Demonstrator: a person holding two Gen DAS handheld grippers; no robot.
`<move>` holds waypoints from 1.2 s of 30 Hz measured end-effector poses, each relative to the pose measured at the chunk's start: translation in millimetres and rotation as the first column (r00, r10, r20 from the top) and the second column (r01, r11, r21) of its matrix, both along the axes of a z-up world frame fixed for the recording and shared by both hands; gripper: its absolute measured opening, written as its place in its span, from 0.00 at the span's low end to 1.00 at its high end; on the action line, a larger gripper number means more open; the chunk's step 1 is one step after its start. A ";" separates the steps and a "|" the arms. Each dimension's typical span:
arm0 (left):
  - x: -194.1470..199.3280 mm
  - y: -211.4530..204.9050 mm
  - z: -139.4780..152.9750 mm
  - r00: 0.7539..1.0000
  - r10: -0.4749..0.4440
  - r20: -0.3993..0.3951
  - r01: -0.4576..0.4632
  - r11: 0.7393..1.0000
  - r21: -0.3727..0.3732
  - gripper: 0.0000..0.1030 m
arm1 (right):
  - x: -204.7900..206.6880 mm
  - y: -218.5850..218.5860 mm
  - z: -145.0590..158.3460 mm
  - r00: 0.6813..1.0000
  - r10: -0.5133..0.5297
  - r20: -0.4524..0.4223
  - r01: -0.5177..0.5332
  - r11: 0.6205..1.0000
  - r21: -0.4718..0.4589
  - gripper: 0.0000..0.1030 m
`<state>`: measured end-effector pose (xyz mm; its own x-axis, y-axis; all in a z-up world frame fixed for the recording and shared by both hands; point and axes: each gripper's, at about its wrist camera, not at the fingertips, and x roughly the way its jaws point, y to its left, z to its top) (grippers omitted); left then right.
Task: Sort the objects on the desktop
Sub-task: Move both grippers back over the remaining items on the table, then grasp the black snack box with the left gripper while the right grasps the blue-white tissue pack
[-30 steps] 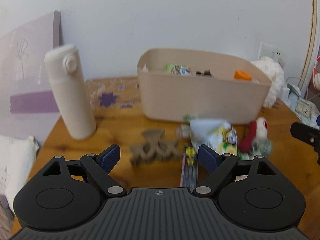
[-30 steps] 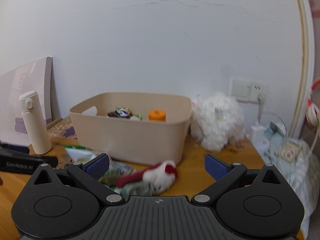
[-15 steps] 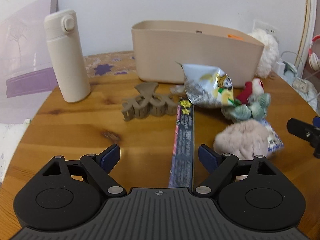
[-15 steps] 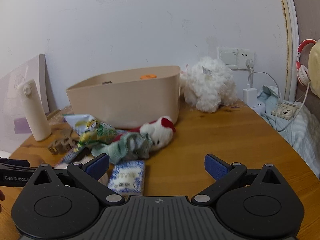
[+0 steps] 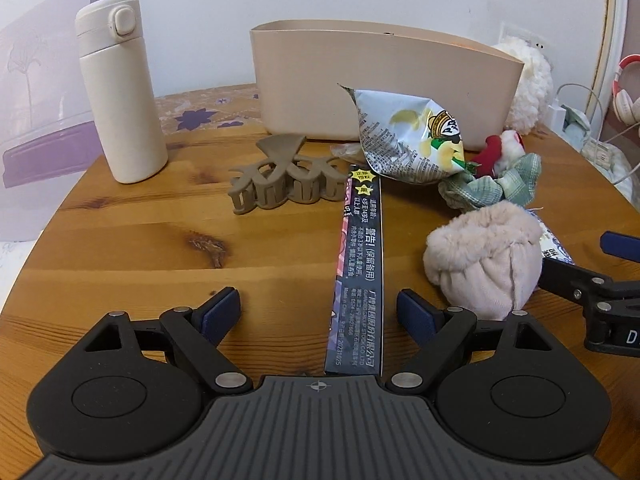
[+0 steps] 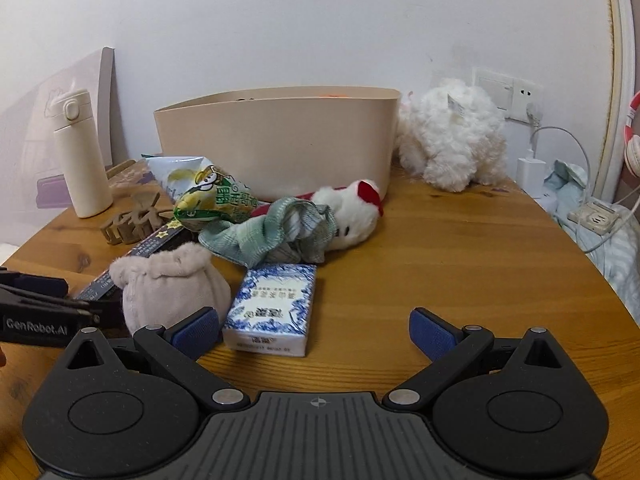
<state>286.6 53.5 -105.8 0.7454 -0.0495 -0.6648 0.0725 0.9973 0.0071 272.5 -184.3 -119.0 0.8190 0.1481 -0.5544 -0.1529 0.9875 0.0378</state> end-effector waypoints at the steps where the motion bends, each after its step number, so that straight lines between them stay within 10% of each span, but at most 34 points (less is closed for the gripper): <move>1: 0.2 0.0 -0.4 1.000 0.001 0.004 -0.001 1.000 -0.001 0.84 | 2.3 2.0 -0.9 1.000 0.004 -0.010 -0.004 1.000 -0.004 1.00; 26: 8.7 2.5 -8.4 0.999 0.009 0.049 -0.009 1.000 -0.003 1.00 | 30.2 16.9 -12.3 0.994 -0.013 -0.109 0.009 0.999 -0.041 0.98; 36: -1.2 -9.0 -2.4 0.994 -0.050 0.096 0.051 0.999 -0.007 0.44 | 20.3 17.7 -6.9 0.998 -0.019 -0.064 0.017 0.999 -0.039 0.45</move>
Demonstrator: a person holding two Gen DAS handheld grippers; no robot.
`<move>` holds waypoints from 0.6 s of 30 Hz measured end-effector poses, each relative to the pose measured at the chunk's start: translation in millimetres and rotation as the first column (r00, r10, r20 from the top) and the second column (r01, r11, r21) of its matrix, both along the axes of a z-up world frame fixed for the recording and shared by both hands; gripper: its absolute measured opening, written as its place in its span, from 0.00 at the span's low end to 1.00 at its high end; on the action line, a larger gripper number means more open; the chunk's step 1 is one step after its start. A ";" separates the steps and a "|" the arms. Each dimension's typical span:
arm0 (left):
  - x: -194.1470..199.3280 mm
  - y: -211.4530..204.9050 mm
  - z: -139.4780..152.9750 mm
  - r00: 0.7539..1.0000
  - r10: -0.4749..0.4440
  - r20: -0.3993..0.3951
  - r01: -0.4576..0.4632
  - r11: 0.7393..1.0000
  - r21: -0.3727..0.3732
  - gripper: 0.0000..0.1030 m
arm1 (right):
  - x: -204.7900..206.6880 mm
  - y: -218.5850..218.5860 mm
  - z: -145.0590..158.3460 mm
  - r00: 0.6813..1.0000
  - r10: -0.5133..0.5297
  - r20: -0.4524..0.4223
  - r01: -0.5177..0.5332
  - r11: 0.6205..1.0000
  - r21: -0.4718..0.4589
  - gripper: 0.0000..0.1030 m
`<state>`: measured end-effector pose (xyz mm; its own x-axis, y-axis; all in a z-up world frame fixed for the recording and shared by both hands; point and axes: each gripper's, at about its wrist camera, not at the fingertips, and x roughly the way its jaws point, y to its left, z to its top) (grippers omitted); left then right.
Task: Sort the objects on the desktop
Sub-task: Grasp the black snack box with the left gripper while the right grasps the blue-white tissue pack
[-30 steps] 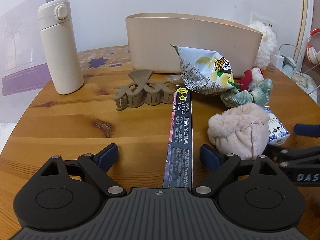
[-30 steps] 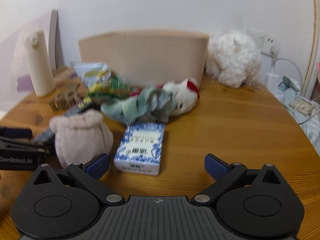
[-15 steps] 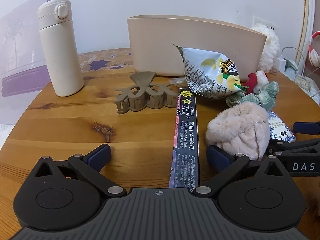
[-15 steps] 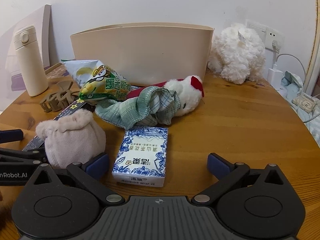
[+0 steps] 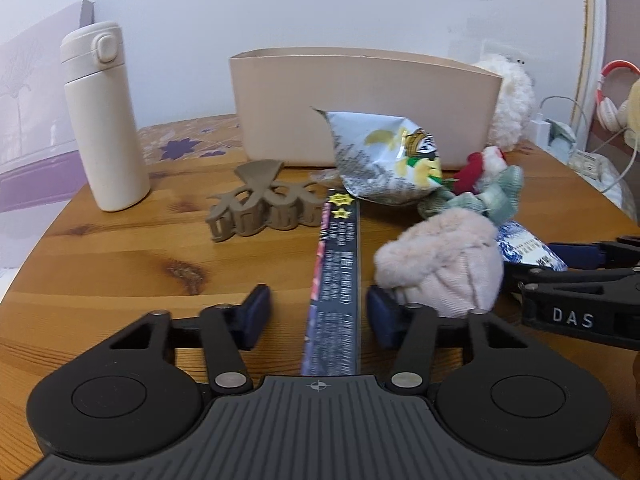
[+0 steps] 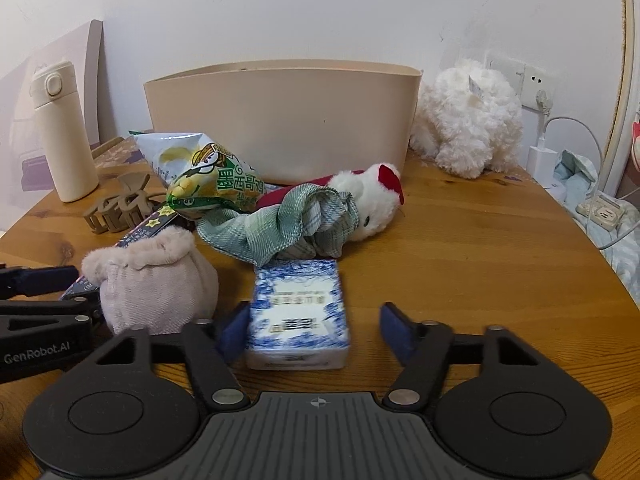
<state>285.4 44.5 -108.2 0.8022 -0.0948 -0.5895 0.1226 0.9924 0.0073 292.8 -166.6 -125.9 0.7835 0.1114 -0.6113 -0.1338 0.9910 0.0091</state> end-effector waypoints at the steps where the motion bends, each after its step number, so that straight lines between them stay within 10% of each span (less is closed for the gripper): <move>1: -0.9 -0.9 0.1 1.000 -0.004 0.002 0.004 1.000 -0.001 0.40 | -1.7 0.8 0.5 1.000 0.003 0.004 -0.003 1.000 -0.004 0.43; 5: -5.5 -5.2 1.0 1.000 -0.005 0.007 0.005 1.000 0.003 0.23 | -6.1 0.3 1.3 1.000 0.004 0.005 -0.004 1.000 -0.006 0.42; 18: -32.9 -0.1 13.9 0.999 0.037 0.025 -0.037 0.999 0.001 0.23 | -38.5 -17.1 18.2 0.999 0.018 0.035 -0.019 1.000 0.021 0.41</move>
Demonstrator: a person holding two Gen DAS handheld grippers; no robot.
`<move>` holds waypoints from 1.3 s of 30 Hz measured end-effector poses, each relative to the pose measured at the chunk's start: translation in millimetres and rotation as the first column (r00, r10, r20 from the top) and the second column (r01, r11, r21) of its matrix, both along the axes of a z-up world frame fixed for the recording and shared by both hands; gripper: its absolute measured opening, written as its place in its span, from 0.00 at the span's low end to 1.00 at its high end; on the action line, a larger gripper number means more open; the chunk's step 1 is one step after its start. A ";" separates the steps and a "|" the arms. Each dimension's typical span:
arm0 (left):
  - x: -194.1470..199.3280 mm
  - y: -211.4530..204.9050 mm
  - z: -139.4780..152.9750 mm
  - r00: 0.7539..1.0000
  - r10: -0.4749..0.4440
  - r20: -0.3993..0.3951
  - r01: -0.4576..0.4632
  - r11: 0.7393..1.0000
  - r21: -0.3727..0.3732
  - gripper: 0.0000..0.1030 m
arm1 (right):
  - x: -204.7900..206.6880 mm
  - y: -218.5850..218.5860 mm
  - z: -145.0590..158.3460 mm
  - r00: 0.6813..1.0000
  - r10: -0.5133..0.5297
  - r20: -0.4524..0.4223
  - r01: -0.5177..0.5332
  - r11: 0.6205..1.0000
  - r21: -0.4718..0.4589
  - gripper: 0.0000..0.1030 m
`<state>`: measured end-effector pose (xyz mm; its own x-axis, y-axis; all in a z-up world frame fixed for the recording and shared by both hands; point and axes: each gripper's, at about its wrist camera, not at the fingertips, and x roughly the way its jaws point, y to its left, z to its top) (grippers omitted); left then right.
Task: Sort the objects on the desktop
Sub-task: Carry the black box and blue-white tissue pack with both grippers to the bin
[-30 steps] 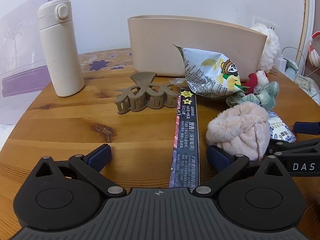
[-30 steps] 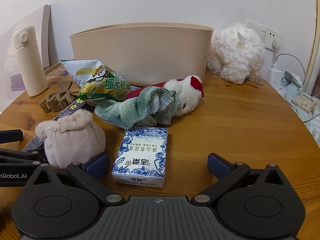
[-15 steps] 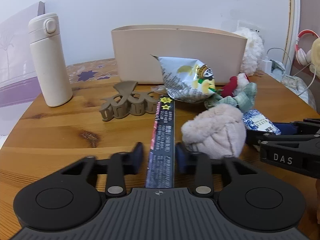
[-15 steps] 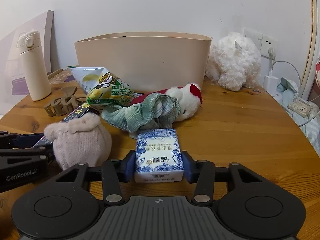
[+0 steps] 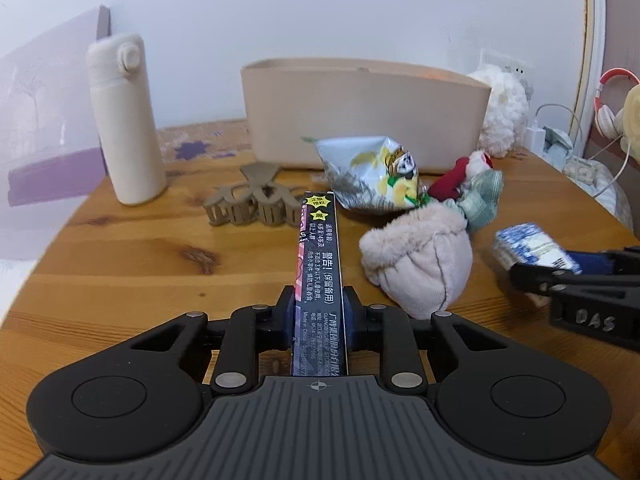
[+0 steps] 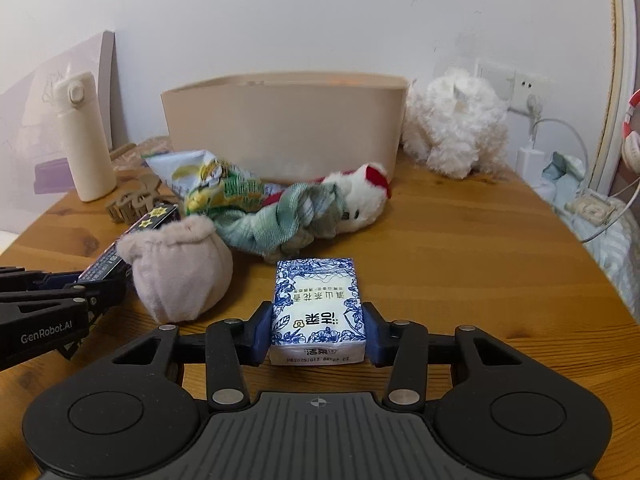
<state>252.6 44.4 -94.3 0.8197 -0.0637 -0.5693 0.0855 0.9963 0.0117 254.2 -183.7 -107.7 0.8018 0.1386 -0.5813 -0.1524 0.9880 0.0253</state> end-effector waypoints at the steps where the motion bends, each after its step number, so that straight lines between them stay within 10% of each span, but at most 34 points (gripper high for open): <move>1: -2.4 0.6 3.7 1.000 0.002 0.010 -0.002 1.000 0.001 0.23 | -2.9 -2.2 4.3 1.000 0.001 0.011 -0.001 1.000 0.004 0.41; 20: -1.4 21.9 90.9 0.978 0.045 0.203 -0.051 0.998 0.023 0.23 | -4.0 -16.3 80.4 0.981 0.025 0.194 -0.028 1.000 0.009 0.42; 39: 98.4 4.3 145.2 0.959 0.031 0.282 -0.048 0.998 0.052 0.23 | 92.4 -14.6 135.3 0.958 0.005 0.288 -0.008 1.000 0.010 0.42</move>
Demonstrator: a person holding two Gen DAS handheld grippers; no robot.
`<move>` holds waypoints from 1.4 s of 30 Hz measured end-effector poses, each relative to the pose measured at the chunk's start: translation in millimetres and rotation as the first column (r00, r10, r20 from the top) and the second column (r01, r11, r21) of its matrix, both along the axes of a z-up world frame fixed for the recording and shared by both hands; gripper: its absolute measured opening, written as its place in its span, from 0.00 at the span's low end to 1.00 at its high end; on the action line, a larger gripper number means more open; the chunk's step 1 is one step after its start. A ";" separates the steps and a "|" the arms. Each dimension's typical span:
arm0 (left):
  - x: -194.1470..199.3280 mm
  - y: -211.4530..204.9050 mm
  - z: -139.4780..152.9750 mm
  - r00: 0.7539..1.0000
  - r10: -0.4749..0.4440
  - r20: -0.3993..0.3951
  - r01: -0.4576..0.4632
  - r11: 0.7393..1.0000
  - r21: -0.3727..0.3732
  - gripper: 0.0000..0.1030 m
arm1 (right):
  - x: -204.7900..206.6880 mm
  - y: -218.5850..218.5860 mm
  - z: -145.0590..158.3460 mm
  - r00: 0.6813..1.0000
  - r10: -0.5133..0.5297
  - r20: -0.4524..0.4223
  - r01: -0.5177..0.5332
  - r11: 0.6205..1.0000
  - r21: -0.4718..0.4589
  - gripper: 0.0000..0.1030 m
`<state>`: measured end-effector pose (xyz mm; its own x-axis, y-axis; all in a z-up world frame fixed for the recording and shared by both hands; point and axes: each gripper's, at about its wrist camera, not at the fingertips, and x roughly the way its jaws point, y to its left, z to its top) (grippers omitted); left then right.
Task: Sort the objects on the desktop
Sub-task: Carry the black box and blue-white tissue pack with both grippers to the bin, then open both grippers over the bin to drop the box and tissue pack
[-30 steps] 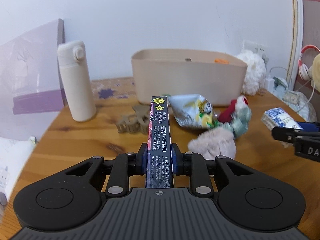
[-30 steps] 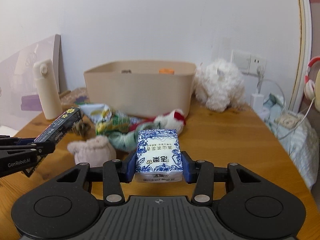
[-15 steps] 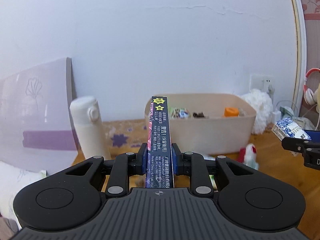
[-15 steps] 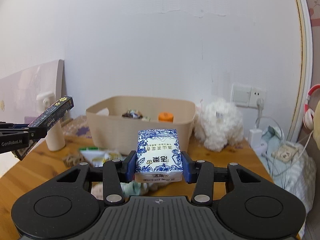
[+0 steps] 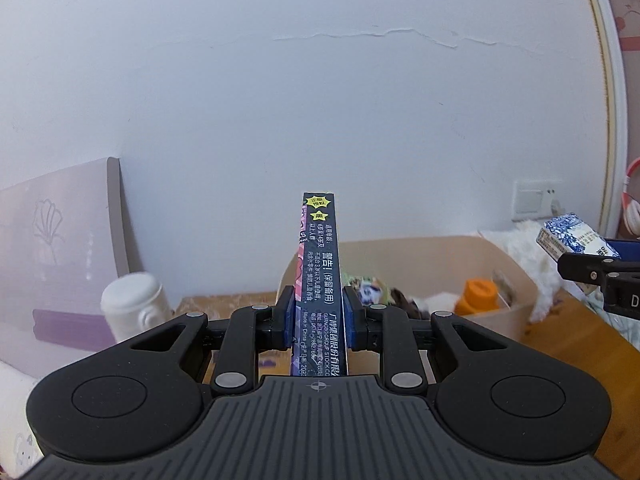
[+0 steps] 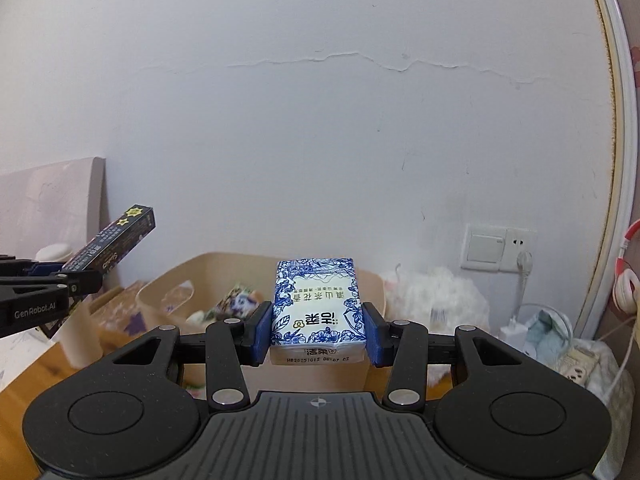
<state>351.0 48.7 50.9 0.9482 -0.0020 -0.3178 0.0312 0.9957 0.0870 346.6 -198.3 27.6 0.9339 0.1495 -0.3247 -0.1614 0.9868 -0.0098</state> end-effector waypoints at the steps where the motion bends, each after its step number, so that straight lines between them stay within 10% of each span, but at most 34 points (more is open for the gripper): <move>1: 7.5 -0.4 1.0 1.000 0.003 -0.003 -0.003 1.000 -0.006 0.23 | 7.6 -1.5 1.5 1.000 -0.001 -0.003 0.001 1.000 0.005 0.42; 29: 169.2 -36.0 -56.4 0.972 0.032 -0.233 -0.011 0.996 0.091 0.23 | 161.8 26.9 -50.9 0.977 -0.029 -0.212 0.011 0.996 -0.087 0.42; 31: 170.0 -35.9 -57.8 0.968 0.025 -0.249 -0.003 0.996 0.090 0.29 | 163.1 32.5 -53.2 0.977 -0.031 -0.212 0.008 0.994 -0.107 0.44; 35: 159.9 -34.0 -56.0 0.977 0.023 -0.211 -0.003 0.995 0.097 0.80 | 160.8 40.2 -53.6 0.977 -0.025 -0.210 -0.001 0.992 -0.123 0.66; 42: 141.3 -30.4 -46.1 0.981 0.036 -0.193 -0.020 0.996 0.082 0.82 | 151.7 33.0 -50.5 0.982 -0.031 -0.187 0.016 0.996 -0.085 0.96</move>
